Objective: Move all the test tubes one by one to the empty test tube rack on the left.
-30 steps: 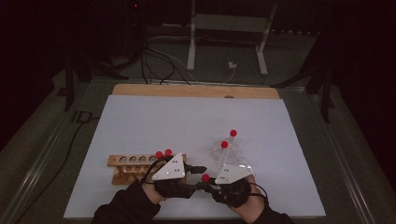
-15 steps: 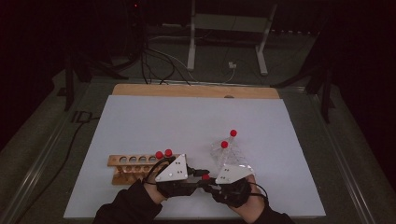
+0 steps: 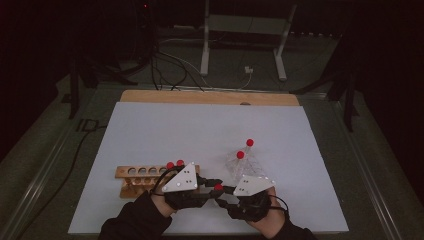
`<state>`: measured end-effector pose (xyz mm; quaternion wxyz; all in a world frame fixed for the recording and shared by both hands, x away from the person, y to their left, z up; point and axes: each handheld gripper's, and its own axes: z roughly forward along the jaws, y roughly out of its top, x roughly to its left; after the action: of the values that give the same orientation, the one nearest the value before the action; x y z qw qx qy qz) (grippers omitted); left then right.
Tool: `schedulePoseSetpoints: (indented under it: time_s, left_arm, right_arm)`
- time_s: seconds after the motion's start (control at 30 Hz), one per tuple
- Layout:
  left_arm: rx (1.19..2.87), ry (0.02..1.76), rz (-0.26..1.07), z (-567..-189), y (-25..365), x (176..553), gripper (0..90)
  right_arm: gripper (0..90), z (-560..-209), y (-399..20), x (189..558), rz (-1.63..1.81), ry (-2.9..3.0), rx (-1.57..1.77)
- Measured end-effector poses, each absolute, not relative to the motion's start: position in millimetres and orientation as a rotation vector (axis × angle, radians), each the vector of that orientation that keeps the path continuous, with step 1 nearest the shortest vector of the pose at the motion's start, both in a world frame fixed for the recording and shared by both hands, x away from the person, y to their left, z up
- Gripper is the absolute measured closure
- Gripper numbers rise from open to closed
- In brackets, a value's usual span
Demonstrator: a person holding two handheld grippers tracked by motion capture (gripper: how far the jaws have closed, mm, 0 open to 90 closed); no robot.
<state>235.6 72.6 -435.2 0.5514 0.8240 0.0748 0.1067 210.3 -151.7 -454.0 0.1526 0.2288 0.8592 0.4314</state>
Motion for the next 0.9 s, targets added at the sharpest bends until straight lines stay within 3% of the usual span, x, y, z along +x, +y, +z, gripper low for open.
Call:
schedulePoseSetpoints:
  time_s: [0.37, 0.67, 0.9]
  left_arm:
    - [1.932, 0.196, 0.282, -421.6, 86.6, 233.9, 72.0]
    - [1.928, 0.215, 0.306, -414.3, 97.5, 231.1, 72.0]
    - [1.930, 0.245, 0.341, -407.6, 112.6, 229.0, 72.0]
  right_arm:
    - [32.9, -442.2, -170.3, 212.6, 1.282, 2.380, 0.726]
    - [3.5, -436.5, -179.0, 214.6, 1.270, 2.322, 0.811]
    - [0.0, -434.0, -183.5, 214.2, 1.312, 2.303, 0.824]
